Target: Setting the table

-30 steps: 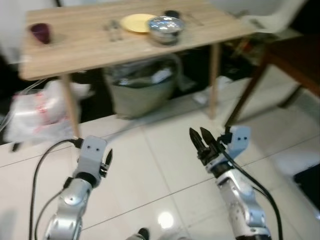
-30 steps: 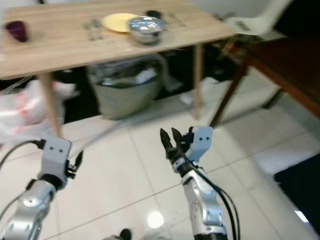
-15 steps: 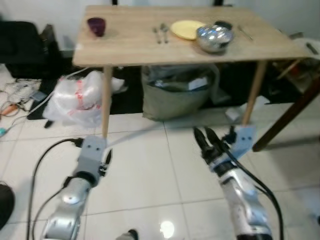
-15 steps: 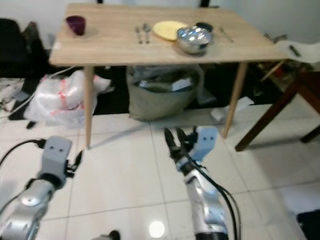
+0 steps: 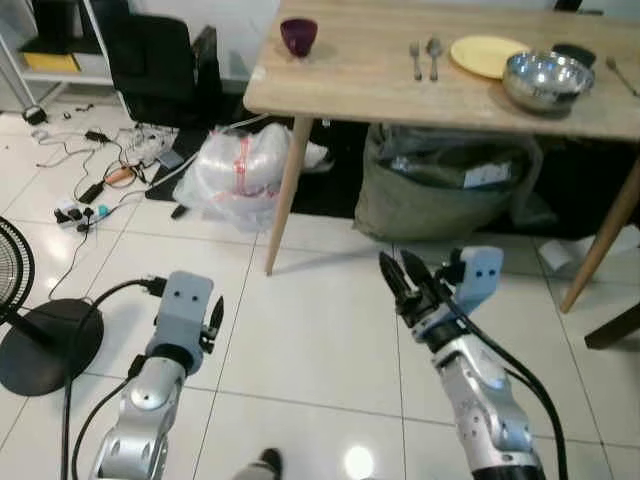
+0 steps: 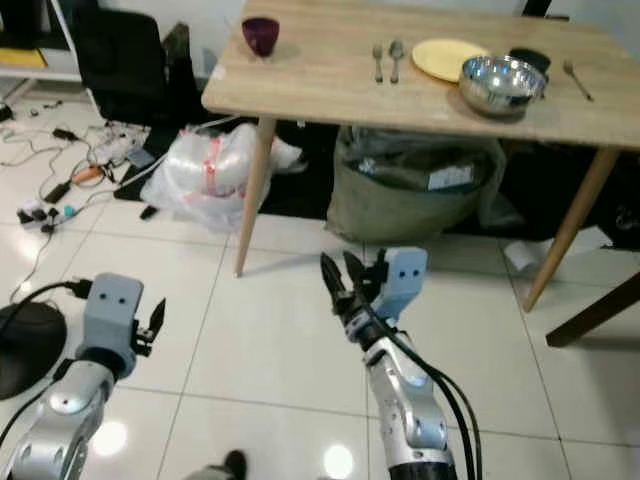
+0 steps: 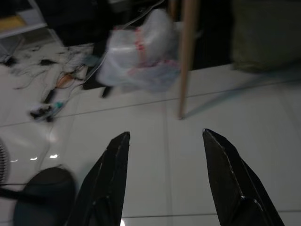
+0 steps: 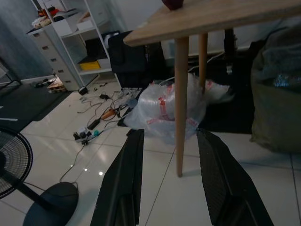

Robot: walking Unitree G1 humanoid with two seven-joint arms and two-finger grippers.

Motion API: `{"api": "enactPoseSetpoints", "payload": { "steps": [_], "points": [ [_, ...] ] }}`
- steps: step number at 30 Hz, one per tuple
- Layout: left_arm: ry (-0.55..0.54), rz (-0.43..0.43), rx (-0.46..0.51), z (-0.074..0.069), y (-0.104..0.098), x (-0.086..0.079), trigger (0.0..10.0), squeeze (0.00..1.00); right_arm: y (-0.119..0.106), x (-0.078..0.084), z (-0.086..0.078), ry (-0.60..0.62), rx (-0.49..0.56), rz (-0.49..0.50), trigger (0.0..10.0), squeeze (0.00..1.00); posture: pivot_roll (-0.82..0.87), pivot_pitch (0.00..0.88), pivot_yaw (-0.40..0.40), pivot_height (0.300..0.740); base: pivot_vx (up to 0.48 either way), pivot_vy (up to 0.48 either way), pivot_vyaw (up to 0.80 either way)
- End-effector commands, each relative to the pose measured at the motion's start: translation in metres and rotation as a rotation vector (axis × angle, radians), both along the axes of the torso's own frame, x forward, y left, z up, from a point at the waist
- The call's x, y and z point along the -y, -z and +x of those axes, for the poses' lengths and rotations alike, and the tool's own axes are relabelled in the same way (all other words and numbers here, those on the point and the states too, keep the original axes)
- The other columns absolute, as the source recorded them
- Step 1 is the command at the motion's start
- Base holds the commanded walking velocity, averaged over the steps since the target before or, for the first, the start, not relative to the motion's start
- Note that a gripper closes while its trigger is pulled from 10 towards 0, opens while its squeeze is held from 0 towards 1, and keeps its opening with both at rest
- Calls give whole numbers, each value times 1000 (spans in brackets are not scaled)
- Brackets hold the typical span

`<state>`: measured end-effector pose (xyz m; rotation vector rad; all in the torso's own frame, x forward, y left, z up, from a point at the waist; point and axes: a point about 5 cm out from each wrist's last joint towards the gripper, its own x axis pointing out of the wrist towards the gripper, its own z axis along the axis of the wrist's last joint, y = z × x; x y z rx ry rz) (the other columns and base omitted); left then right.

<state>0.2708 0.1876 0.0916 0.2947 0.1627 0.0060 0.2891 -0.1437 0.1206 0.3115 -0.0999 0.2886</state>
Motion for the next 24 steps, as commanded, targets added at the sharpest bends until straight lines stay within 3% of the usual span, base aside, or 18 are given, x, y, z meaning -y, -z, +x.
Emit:
{"api": "enactPoseSetpoints", "payload": {
  "steps": [1,24],
  "points": [
    [-23,12,-16,0,5,-2,10000,0,6,1,-3,8,-25,9,10000,0,-82,34,13,740,458,0,0],
    [-2,48,38,5,-3,2,10000,0,0,3,-2,25,-3,13,10000,0,-82,37,15,740,466,0,0]
  ]
}}
